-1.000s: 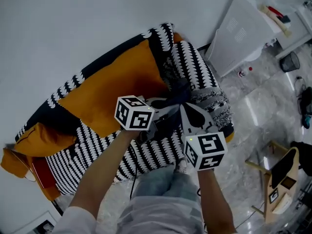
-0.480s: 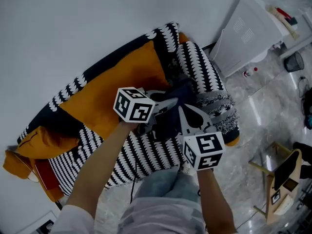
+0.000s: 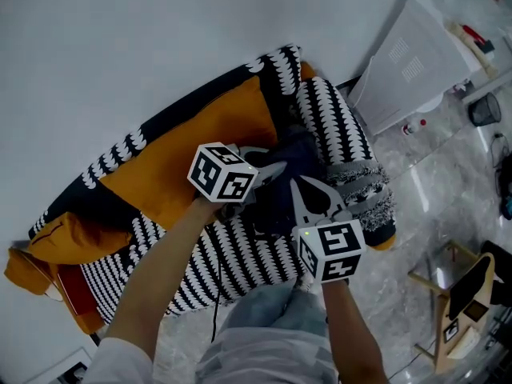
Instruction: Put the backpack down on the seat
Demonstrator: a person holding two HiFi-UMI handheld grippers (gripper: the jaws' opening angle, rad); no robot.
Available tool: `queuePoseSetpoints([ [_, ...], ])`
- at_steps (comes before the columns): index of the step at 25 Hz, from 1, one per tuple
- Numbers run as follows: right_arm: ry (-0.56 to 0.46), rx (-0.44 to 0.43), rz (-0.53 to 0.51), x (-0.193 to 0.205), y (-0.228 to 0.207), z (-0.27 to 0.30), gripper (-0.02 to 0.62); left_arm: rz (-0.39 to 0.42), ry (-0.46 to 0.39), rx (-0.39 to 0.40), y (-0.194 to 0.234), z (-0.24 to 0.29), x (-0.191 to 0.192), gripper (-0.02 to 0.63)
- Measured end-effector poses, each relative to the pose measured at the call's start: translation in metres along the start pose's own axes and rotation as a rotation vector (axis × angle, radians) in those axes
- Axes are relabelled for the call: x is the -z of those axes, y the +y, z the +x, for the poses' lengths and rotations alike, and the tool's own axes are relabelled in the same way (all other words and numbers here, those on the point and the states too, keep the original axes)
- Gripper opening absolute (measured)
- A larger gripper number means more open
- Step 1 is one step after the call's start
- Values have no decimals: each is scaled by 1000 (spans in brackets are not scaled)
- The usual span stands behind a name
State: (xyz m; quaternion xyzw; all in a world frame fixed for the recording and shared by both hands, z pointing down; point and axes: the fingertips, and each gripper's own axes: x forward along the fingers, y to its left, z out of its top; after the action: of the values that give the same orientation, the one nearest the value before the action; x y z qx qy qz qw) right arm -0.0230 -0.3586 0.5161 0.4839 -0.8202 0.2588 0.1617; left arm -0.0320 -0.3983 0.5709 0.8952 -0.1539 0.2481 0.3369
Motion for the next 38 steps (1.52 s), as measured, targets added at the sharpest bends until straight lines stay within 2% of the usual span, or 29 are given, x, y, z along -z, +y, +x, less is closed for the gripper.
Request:
queuePoseSetpoints([
  [6, -2, -21, -5, -7, 5, 13, 2, 45, 28, -92, 22, -6, 2, 23],
  [10, 3, -39, -9, -7, 11, 23, 2, 47, 35, -157, 40, -10, 6, 25],
  [19, 27, -65, -14, 1, 20, 33, 2, 109, 81, -332, 65, -17, 14, 46],
  [26, 32, -68, -14, 3, 20, 35, 2, 123, 96, -414, 76, -18, 17, 67],
  [32, 37, -72, -9, 8, 18, 35, 2, 121, 100, -502, 87, -23, 17, 140],
  [38, 40, -74, -8, 9, 18, 34, 2, 120, 92, -555, 94, -28, 16, 213],
])
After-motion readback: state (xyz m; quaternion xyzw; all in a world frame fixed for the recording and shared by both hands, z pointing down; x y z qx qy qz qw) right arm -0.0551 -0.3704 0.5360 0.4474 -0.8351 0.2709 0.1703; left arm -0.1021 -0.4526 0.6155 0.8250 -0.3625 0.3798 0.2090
